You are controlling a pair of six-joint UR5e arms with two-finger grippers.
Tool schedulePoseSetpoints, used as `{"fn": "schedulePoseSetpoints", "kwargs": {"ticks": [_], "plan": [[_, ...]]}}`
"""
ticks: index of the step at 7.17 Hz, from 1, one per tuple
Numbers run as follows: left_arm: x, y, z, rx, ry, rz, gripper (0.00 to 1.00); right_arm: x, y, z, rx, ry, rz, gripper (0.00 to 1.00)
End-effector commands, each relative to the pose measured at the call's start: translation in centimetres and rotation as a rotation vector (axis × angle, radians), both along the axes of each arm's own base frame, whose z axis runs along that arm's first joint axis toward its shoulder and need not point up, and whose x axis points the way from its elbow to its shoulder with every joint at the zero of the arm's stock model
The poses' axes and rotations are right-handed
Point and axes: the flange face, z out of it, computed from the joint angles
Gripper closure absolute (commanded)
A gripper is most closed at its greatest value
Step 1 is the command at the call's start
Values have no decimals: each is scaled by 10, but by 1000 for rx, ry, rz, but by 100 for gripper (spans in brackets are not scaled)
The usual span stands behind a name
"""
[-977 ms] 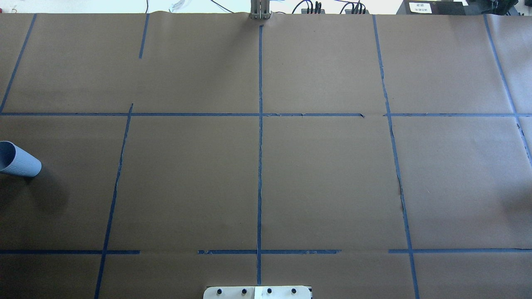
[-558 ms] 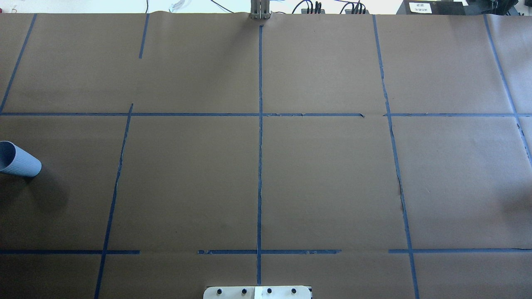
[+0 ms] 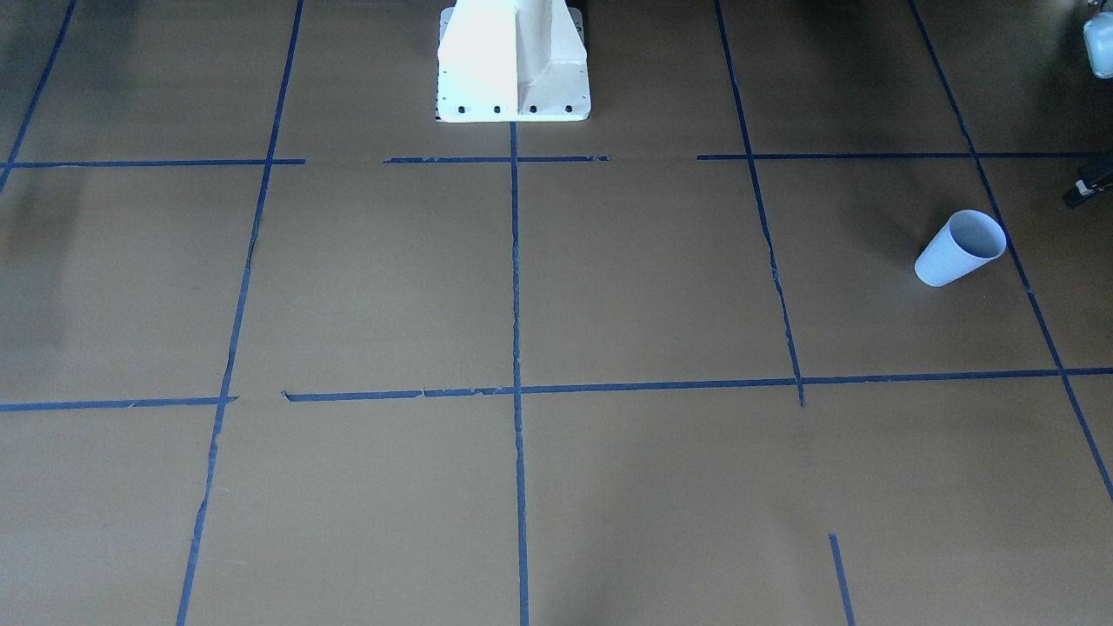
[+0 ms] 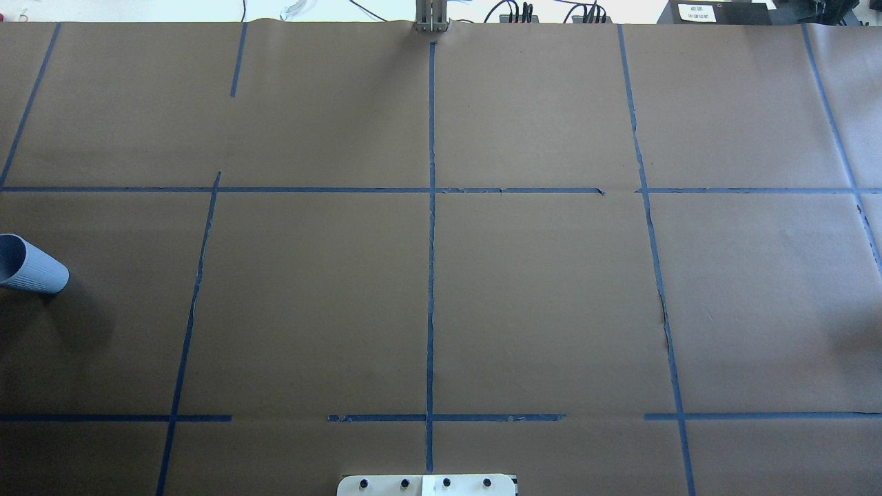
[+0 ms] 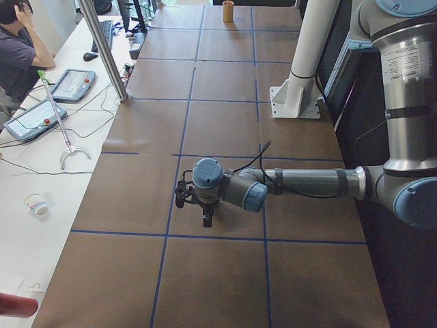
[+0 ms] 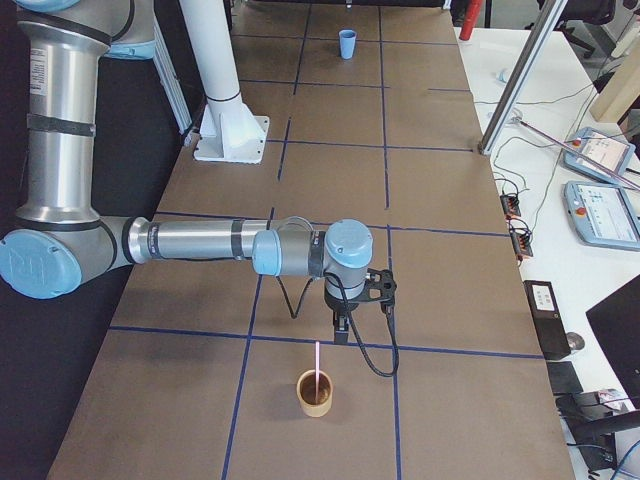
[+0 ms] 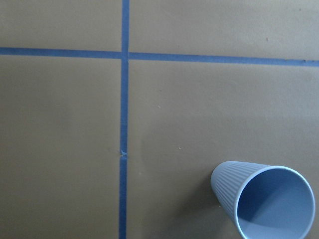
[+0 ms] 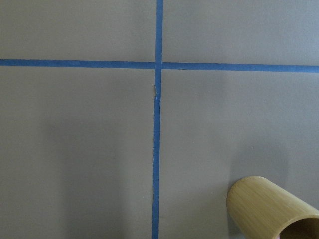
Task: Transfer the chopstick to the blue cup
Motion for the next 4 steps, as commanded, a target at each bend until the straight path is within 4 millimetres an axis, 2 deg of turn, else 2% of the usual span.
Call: {"fn": "schedulePoseSetpoints", "kwargs": {"ticks": [1, 2, 3, 4], "plan": [[38, 3, 0, -9, -26, -5, 0, 0, -1, 0, 0, 0, 0, 0], [56, 4, 0, -6, -35, 32, 0, 0, -3, -2, 6, 1, -2, 0], [63, 3, 6, -14, -38, 46, 0, 0, -3, -2, 6, 1, -2, 0], [67, -10, 6, -10, -35, 46, 0, 1, -3, -3, 7, 1, 3, 0]]}}
